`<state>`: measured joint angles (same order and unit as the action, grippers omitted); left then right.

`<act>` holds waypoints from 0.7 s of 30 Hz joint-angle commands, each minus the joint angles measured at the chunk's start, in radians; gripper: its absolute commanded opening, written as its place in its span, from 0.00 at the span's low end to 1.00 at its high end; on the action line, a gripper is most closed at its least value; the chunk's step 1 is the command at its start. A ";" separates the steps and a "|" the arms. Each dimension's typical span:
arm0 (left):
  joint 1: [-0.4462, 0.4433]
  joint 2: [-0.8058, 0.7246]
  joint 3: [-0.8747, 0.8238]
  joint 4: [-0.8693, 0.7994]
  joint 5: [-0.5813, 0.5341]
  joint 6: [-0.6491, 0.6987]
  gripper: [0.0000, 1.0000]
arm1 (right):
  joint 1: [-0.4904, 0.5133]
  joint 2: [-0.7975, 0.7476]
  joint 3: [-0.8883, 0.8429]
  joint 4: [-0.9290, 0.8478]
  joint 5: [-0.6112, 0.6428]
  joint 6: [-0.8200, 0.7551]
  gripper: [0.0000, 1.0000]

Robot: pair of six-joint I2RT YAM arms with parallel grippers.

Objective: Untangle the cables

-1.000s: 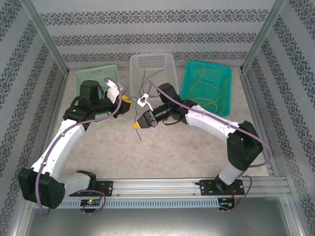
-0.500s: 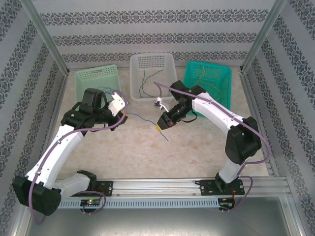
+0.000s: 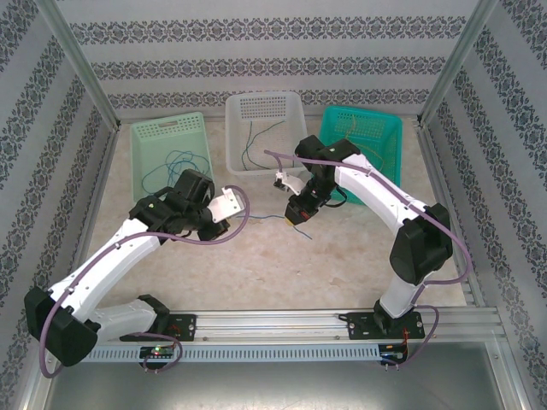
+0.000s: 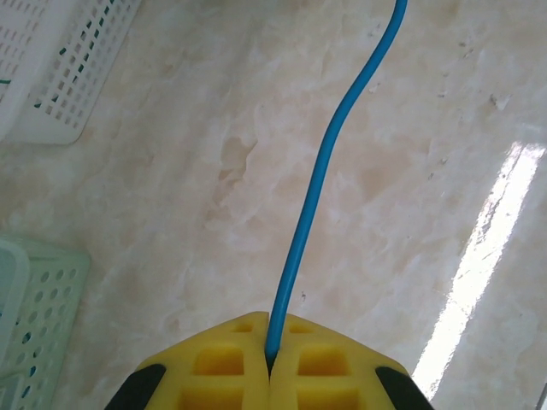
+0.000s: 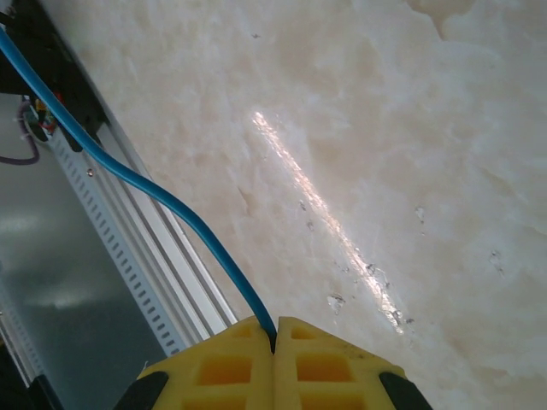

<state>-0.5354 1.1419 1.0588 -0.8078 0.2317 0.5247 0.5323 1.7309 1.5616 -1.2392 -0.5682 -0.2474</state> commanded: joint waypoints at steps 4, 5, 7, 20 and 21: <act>-0.010 -0.022 0.028 -0.125 -0.205 0.042 0.00 | -0.029 -0.008 -0.018 -0.082 0.328 -0.004 0.00; -0.014 -0.021 0.030 -0.130 -0.213 0.042 0.00 | -0.029 -0.009 -0.011 -0.077 0.343 0.001 0.00; -0.015 -0.021 0.038 -0.130 -0.223 0.035 0.00 | -0.025 -0.011 0.004 -0.063 0.328 0.009 0.01; 0.118 0.050 0.276 -0.041 -0.543 -0.261 0.00 | -0.165 -0.365 -0.273 0.671 0.023 0.419 0.96; 0.151 0.052 0.288 -0.019 -0.557 -0.288 0.00 | -0.173 -0.381 -0.281 0.664 0.030 0.413 0.96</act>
<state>-0.4442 1.1889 1.3006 -0.8452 -0.1963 0.3561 0.3725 1.3911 1.3140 -0.7128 -0.5064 0.0780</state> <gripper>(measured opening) 0.043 0.958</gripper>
